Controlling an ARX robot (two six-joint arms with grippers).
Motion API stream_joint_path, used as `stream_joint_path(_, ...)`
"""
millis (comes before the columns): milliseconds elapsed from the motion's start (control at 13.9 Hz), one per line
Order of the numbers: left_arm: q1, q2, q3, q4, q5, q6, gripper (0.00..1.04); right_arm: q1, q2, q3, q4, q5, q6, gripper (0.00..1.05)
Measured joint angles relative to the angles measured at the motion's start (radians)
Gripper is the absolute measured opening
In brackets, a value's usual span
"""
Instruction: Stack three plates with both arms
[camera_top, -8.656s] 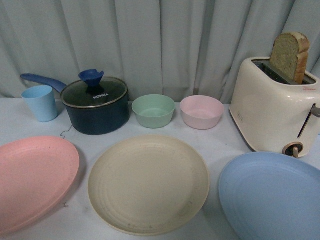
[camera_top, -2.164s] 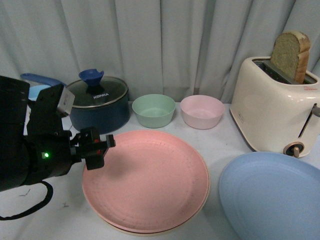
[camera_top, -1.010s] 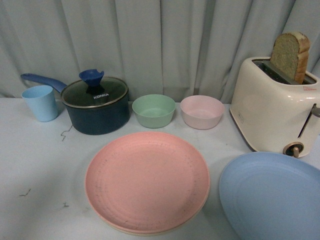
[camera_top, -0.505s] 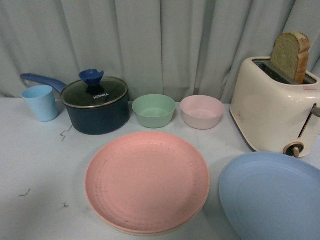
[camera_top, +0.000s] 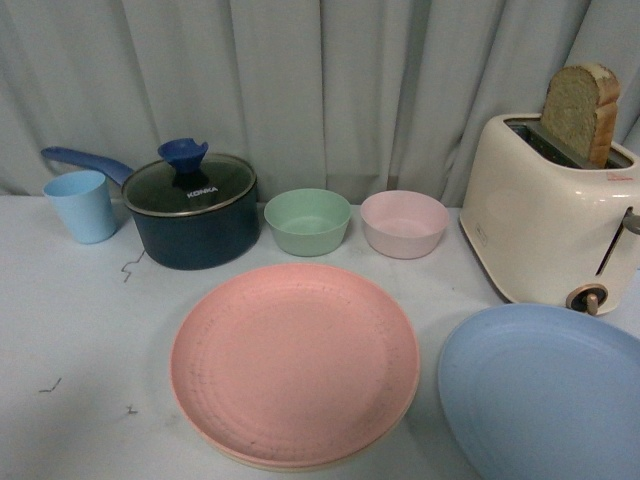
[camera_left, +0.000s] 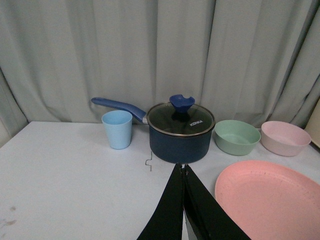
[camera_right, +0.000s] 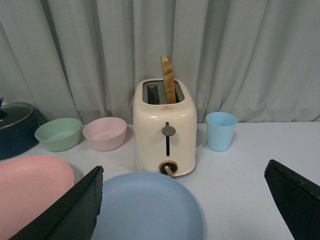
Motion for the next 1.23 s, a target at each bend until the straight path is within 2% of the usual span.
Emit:
stream_joint_path(361, 0.000, -0.083, 0.000, -0.080, 0.000, 0.000, 0.02, 0.000, 0.000, 0.000, 0.000, 0.000, 0.000, 0.98)
stream_joint_path(433, 0.000, -0.179, 0.001, -0.232, 0.002, 0.000, 0.02, 0.000, 0.000, 0.000, 0.000, 0.000, 0.000, 0.98)
stream_joint_path(649, 0.000, -0.246, 0.000, -0.260, 0.000, 0.001, 0.02, 0.000, 0.000, 0.000, 0.000, 0.000, 0.000, 0.98)
stream_joint_path(721, 0.000, -0.246, 0.000, -0.256, 0.000, 0.000, 0.27, 0.000, 0.000, 0.000, 0.000, 0.000, 0.000, 0.98)
stream_joint_path(793, 0.000, -0.246, 0.000, -0.256, 0.003, 0.001, 0.63, -0.182, 0.180, 0.017, 0.223, -0.348, 0.050, 0.98)
stream_joint_path(866, 0.000, -0.246, 0.000, -0.256, 0.000, 0.001, 0.86, -0.371, 0.590, 0.077, 0.591, -0.605, 0.137, 0.98)
stream_joint_path(938, 0.000, -0.246, 0.000, -0.256, 0.000, 0.001, 0.95, -0.391, 0.716, 0.112, 0.700, -0.596, 0.141, 0.98)
stream_joint_path(1010, 0.000, -0.246, 0.000, -0.256, 0.000, 0.002, 0.98, -0.399, 0.953, 0.194, 0.863, -0.521, 0.139, 0.98)
stream_joint_path(1082, 0.000, -0.246, 0.000, -0.256, 0.000, 0.002, 0.98, -0.387, 1.142, 0.257, 0.893, -0.452, 0.128, 0.98)
stream_joint_path(1226, 0.000, -0.246, 0.000, -0.256, 0.000, 0.002, 0.98, -0.328, 1.527, 0.356, 0.804, -0.331, 0.101, 0.98)
